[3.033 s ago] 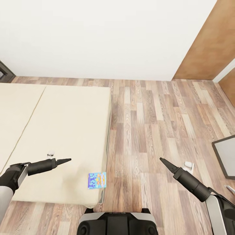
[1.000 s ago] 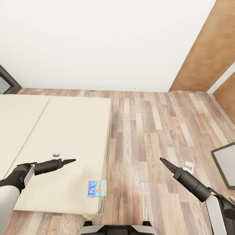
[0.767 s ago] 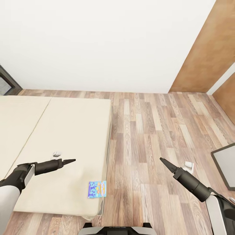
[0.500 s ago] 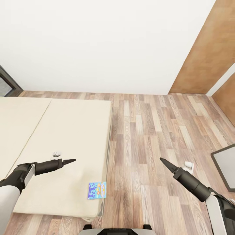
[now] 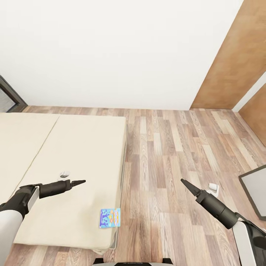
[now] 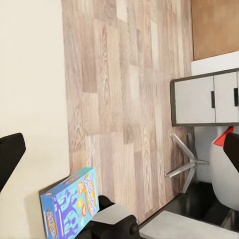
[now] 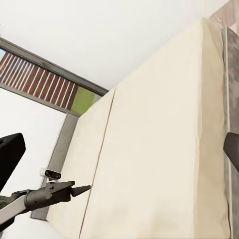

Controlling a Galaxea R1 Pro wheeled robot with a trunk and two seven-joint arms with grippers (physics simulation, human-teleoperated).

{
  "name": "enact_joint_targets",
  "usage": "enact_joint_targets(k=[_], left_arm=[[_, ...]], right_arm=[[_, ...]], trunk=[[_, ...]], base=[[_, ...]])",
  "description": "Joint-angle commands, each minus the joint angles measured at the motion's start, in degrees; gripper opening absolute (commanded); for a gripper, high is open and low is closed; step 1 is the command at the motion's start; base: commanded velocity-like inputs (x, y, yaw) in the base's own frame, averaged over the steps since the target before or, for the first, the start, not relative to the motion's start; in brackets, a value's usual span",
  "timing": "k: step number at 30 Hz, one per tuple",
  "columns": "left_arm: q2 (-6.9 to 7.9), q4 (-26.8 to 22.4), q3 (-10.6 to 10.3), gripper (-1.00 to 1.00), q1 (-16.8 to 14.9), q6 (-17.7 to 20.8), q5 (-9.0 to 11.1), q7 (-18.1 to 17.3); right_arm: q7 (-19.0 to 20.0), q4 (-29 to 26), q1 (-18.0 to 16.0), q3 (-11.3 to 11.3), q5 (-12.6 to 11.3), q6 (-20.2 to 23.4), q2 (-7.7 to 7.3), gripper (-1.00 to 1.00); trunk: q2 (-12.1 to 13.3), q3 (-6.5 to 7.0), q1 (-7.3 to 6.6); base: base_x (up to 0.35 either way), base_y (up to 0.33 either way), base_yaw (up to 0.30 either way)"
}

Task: Put all the toys in the child's room - the three board games (two on the bed and one on the table), the two jigsaw puzzles on the table, and the tennis ball on the table - inside the toy box on the table in the child's room.

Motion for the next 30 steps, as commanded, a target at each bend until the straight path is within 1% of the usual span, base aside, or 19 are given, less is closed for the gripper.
enact_joint_targets(k=[1, 30], left_arm=[[-0.02, -0.01, 0.2, 1.0, -0.04, 0.6, -0.1, -0.24], [-0.02, -0.02, 0.2, 1.0, -0.04, 0.6, -0.1, -0.17]], right_arm=[[0.05, 0.0, -0.03, -0.04, -0.25, 0.38, 0.0, 1.0], [0.04, 0.02, -0.03, -0.02, -0.18, 0.32, 0.0, 1.0]], trunk=[[-0.09, 0.02, 0.03], [-0.09, 2.78, 0.03]], base=[[0.0, 0.0, 0.0], [0.0, 0.0, 0.0]])
